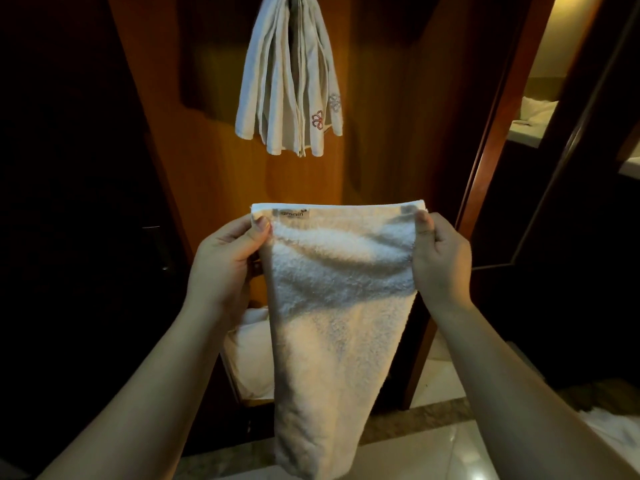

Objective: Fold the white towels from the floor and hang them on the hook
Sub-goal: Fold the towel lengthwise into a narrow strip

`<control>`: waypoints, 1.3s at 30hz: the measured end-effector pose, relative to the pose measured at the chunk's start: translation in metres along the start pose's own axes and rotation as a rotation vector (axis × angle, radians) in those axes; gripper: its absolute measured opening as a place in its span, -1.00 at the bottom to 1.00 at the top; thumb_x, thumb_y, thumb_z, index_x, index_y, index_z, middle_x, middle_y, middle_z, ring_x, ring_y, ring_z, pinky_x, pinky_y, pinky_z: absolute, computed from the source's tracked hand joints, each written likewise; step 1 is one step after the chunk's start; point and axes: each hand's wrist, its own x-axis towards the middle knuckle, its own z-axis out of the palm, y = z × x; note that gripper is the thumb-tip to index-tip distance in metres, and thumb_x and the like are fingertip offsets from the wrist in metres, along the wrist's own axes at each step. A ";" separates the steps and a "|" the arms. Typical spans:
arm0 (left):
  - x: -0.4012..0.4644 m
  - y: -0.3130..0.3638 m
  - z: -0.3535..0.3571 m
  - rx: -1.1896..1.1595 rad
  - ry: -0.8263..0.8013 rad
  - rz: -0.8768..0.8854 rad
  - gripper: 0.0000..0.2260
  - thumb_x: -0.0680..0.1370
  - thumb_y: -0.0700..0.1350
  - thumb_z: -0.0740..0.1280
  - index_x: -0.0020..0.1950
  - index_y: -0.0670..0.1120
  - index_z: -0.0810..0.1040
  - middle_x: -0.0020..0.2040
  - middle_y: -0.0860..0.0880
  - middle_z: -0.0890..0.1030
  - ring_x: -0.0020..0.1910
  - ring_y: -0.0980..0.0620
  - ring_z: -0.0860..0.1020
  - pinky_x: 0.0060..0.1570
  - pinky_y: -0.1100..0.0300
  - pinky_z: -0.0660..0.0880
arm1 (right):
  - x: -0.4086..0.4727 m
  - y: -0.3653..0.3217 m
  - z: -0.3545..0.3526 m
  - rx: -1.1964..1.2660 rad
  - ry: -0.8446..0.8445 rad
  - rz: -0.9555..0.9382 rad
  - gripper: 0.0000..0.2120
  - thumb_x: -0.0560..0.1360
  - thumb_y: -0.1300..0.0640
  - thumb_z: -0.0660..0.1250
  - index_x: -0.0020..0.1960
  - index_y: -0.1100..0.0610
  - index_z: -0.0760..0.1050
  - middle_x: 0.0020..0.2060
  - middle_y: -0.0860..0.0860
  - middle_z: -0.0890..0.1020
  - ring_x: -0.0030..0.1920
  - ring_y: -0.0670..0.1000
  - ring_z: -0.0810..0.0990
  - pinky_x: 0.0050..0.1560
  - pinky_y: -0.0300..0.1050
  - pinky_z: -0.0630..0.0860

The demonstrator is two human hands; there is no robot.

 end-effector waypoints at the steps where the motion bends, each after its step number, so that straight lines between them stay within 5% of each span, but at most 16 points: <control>1: -0.001 -0.001 0.001 0.000 -0.002 -0.004 -0.81 0.52 -0.02 0.36 -0.02 0.00 0.75 -0.12 -0.04 0.73 -0.19 0.02 0.69 -0.26 0.22 0.60 | -0.001 0.002 -0.001 0.015 0.000 0.023 -0.49 0.63 -0.30 0.06 -0.24 0.05 0.46 -0.38 0.07 0.51 -0.38 0.04 0.47 -0.46 -0.10 0.31; 6: -0.002 -0.009 0.007 -0.006 0.052 0.005 -0.82 0.59 -0.08 0.33 -0.02 -0.01 0.75 -0.13 -0.06 0.73 -0.17 -0.01 0.70 -0.26 0.16 0.61 | -0.009 0.001 -0.004 0.124 -0.006 0.075 -0.54 0.60 -0.33 0.12 -0.28 -0.02 0.39 -0.39 -0.15 0.45 -0.43 -0.14 0.37 -0.47 -0.30 0.26; 10: -0.001 -0.016 0.007 -0.026 0.095 -0.057 -0.83 0.55 -0.02 0.36 -0.04 -0.03 0.73 -0.14 -0.05 0.71 -0.14 -0.04 0.69 -0.12 0.01 0.60 | -0.009 0.002 -0.003 0.139 -0.039 0.165 -0.40 0.45 -0.51 0.16 -0.22 0.05 0.46 -0.38 -0.12 0.48 -0.41 -0.16 0.42 -0.41 -0.25 0.34; 13: 0.001 -0.017 0.004 -0.020 0.067 -0.096 -0.82 0.52 0.01 0.37 -0.01 -0.02 0.73 -0.10 -0.07 0.70 -0.11 -0.06 0.69 -0.08 -0.04 0.58 | -0.004 0.007 -0.007 0.478 -0.305 0.406 -0.42 0.28 -0.52 0.39 0.03 -0.09 0.61 -0.05 -0.08 0.72 -0.05 -0.02 0.71 -0.08 -0.04 0.65; 15: 0.001 -0.018 0.003 -0.017 0.049 -0.104 -0.80 0.51 0.00 0.38 0.02 -0.03 0.73 -0.11 -0.06 0.71 -0.14 -0.05 0.69 -0.15 0.04 0.58 | -0.002 0.014 -0.013 0.798 -0.558 0.605 -0.37 0.28 -0.34 0.55 0.21 0.01 0.63 0.17 0.11 0.69 0.18 0.15 0.67 0.06 0.05 0.64; 18: -0.002 -0.019 0.002 0.017 0.023 -0.103 -0.81 0.51 -0.01 0.36 -0.01 -0.02 0.74 -0.19 -0.02 0.71 -0.25 0.03 0.67 -0.31 0.19 0.53 | -0.002 0.019 -0.018 0.863 -0.747 0.736 -0.43 0.32 -0.17 0.61 0.23 0.10 0.66 0.26 0.18 0.63 0.29 0.18 0.60 0.14 0.02 0.60; 21: -0.007 -0.022 -0.002 0.043 0.009 -0.059 -0.82 0.54 -0.06 0.34 -0.04 -0.03 0.74 -0.18 -0.03 0.72 -0.23 0.01 0.68 -0.32 0.19 0.57 | -0.003 0.023 -0.020 0.900 -0.718 0.749 -0.45 0.35 -0.20 0.58 0.22 0.09 0.66 0.28 0.18 0.61 0.33 0.17 0.57 0.25 0.06 0.56; 26: -0.012 -0.015 -0.012 0.010 -0.039 0.150 -0.87 0.49 0.03 0.47 -0.04 0.02 0.73 -0.12 0.00 0.72 -0.14 0.03 0.68 -0.20 0.18 0.60 | -0.003 0.002 -0.018 1.009 -0.663 0.631 -0.52 0.42 -0.19 0.51 0.20 0.09 0.67 0.17 0.15 0.68 0.24 0.15 0.63 0.16 -0.02 0.58; 30: -0.009 -0.017 -0.011 0.016 -0.213 -0.092 -0.81 0.43 -0.02 0.49 0.01 -0.03 0.75 -0.01 -0.11 0.73 -0.06 -0.06 0.71 -0.14 0.14 0.63 | -0.001 -0.013 -0.012 0.995 -0.678 0.549 -0.58 0.48 -0.17 0.46 0.21 0.08 0.66 0.11 0.12 0.70 0.17 0.12 0.67 0.12 -0.04 0.60; 39: -0.006 -0.037 -0.019 -0.059 -0.154 -0.283 -0.77 0.51 0.02 0.38 0.04 -0.06 0.74 0.08 -0.17 0.71 0.08 -0.15 0.69 -0.04 0.01 0.66 | -0.004 0.003 -0.009 0.763 -0.624 0.607 -0.54 0.40 -0.29 0.48 0.13 0.01 0.70 0.12 0.13 0.70 0.17 0.14 0.67 0.04 -0.08 0.63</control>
